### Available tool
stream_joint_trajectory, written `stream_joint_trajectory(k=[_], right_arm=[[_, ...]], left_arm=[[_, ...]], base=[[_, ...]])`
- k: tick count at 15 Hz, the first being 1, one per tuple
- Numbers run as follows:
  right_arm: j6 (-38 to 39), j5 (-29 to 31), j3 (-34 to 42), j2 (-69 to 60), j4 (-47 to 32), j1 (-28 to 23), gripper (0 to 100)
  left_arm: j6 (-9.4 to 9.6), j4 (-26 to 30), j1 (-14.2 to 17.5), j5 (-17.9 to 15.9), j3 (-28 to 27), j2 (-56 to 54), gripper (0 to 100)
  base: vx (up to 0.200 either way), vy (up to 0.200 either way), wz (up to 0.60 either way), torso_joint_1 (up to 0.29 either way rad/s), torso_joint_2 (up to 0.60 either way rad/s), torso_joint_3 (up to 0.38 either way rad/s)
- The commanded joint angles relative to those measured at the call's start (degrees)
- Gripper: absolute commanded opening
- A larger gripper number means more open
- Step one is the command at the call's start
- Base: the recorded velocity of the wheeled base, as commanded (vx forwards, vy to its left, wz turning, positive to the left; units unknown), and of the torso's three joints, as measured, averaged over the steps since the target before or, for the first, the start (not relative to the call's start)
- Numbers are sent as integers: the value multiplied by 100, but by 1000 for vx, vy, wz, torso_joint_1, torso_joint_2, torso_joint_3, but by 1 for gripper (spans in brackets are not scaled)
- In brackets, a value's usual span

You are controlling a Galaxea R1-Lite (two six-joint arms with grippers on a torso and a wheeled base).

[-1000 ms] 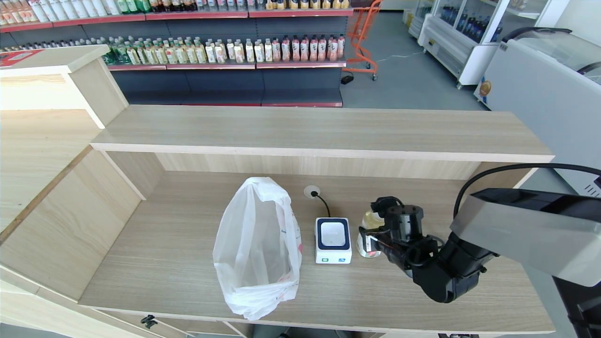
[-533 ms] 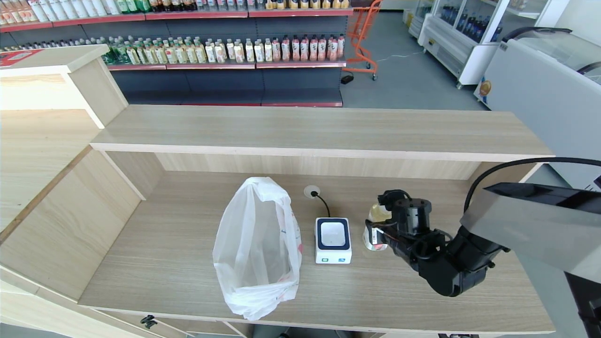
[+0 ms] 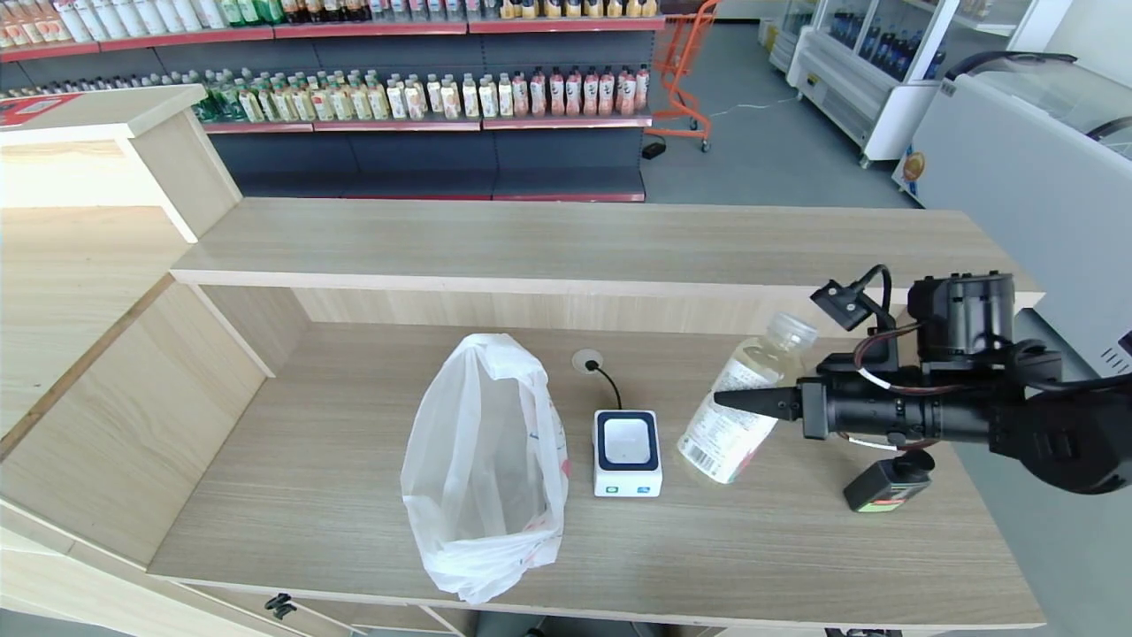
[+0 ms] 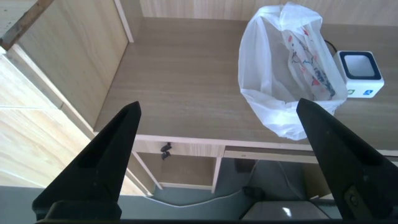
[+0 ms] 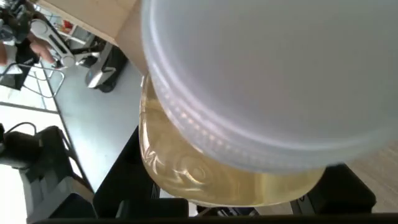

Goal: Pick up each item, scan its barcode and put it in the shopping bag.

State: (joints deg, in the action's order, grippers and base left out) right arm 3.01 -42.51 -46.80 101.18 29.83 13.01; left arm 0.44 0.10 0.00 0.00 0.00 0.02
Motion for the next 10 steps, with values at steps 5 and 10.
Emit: stream_joint_trajectory(k=[5, 10], right_arm=[[464, -680, 198, -1479, -258, 870, 0], [130, -706, 391, -1522, -258, 1257, 0]], left_arm=[[0, -1, 0, 0, 0, -2, 100], [0, -1, 0, 0, 0, -2, 100]], base=[[0, 0, 0, 0, 0, 0], [0, 0, 0, 0, 0, 0]])
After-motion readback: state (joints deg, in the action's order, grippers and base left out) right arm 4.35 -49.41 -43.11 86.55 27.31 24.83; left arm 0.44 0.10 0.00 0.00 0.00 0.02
